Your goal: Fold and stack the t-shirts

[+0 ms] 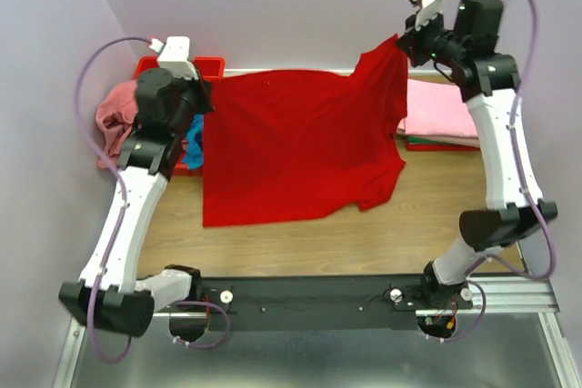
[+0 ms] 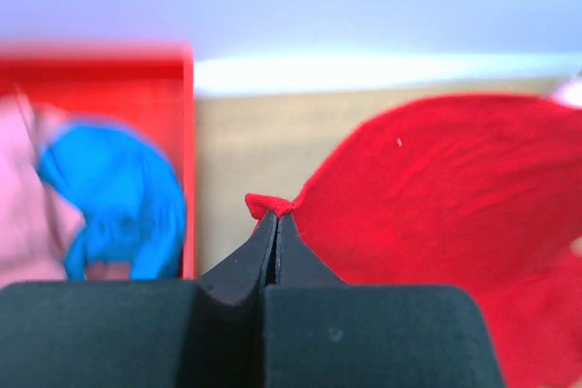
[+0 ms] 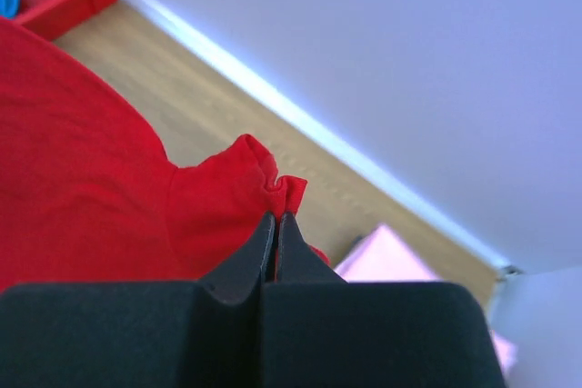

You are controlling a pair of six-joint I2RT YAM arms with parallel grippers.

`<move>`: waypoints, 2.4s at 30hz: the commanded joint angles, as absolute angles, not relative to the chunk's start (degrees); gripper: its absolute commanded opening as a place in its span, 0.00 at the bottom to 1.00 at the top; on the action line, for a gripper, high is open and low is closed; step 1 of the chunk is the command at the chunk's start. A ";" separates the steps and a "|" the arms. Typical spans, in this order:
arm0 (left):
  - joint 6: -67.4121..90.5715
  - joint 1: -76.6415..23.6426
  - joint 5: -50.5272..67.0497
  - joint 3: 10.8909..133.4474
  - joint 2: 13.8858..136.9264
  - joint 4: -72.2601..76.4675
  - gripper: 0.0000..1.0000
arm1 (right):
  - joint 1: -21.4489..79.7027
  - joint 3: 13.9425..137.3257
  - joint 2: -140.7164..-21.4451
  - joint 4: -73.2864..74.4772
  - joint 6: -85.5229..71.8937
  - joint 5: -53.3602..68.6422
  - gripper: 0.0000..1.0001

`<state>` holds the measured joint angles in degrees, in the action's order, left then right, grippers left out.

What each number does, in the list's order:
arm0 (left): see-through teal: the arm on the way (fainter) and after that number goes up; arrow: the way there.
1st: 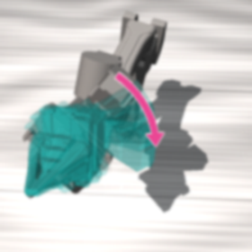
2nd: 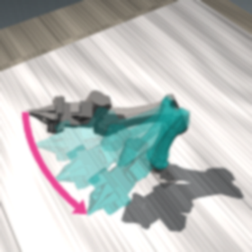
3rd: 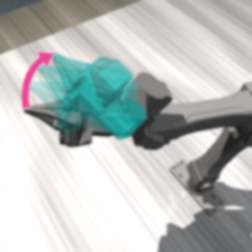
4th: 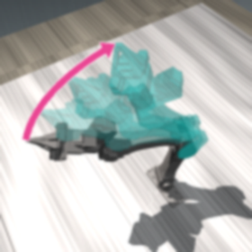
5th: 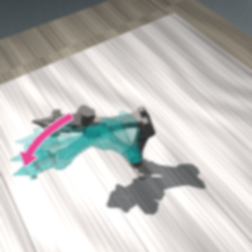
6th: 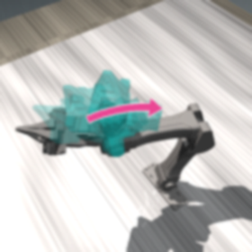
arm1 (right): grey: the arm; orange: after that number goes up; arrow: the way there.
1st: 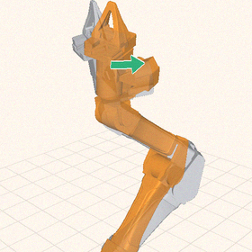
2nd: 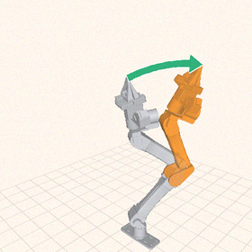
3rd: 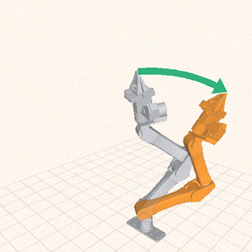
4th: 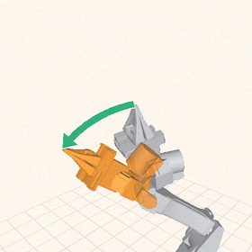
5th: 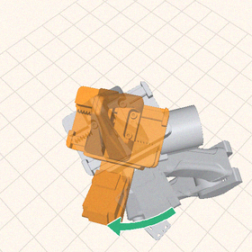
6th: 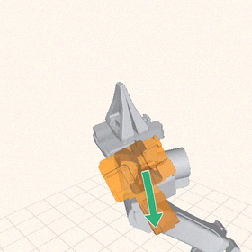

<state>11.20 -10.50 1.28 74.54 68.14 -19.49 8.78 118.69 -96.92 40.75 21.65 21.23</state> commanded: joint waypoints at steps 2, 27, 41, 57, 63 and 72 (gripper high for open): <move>14.58 -10.37 4.74 81.55 58.28 -12.85 0.00 | 8.70 124.00 -87.99 42.71 26.72 17.41 0.00; 21.01 -10.46 10.47 96.42 47.29 -5.36 0.00 | 8.70 143.44 -75.50 36.21 29.26 7.91 0.01; 16.44 -10.46 2.47 54.17 52.28 8.95 0.00 | 8.61 100.22 -76.02 28.58 29.00 16.50 0.00; 15.12 -9.93 -7.03 69.69 97.37 4.84 0.00 | 8.61 91.05 -103.35 8.79 23.21 16.36 0.00; 14.94 -10.02 -6.07 72.77 101.86 4.13 0.00 | 8.61 91.06 -104.77 7.47 22.32 14.68 0.00; 13.10 -9.93 -6.85 77.08 105.29 2.38 0.00 | 8.70 86.58 -100.02 6.86 21.18 15.46 0.00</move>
<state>14.76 -10.22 -4.45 74.37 103.72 3.46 8.78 88.14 -103.46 9.06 22.46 15.86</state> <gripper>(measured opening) 0.006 0.006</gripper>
